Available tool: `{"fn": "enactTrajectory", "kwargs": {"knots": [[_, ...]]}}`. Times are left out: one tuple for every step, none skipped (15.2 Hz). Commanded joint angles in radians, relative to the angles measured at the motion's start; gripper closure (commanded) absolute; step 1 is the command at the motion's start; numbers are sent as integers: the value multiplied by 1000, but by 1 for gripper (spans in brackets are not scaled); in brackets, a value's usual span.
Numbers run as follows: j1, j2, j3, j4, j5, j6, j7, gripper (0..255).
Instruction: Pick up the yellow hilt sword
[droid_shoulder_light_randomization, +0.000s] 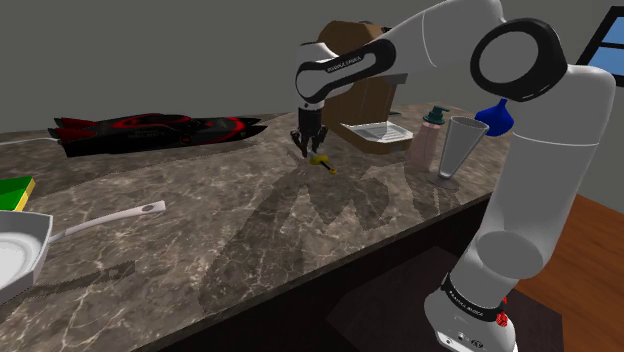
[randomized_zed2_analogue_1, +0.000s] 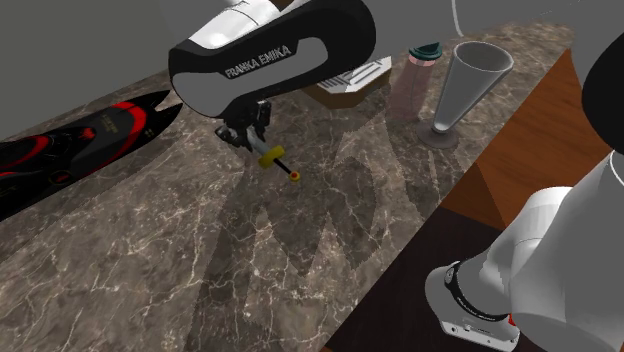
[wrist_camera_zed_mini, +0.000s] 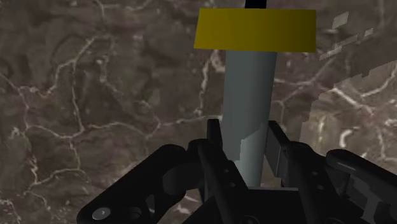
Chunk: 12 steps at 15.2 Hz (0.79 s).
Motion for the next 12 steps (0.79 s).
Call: {"fn": "enactTrajectory", "kwargs": {"knots": [[1, -7, 1, 17, 1, -24, -1, 255], [1, -11, 1, 25, 2, -36, -2, 255], [1, -14, 1, 34, 3, -49, -4, 255], [1, -18, 1, 43, 3, -61, -5, 255], [1, -21, 1, 52, 4, -74, -6, 255], [1, -25, 1, 61, 5, -86, -7, 255], [1, -28, 2, 71, 5, -99, -8, 255], [1, -31, 2, 80, 6, -111, -9, 255], [1, -33, 2, 91, 6, -124, -10, 255], [1, -36, 2, 101, 7, -137, -12, 255], [1, -36, 2, 102, 7, -139, -12, 255], [1, -36, 2, 102, 7, -139, -12, 255]]}}
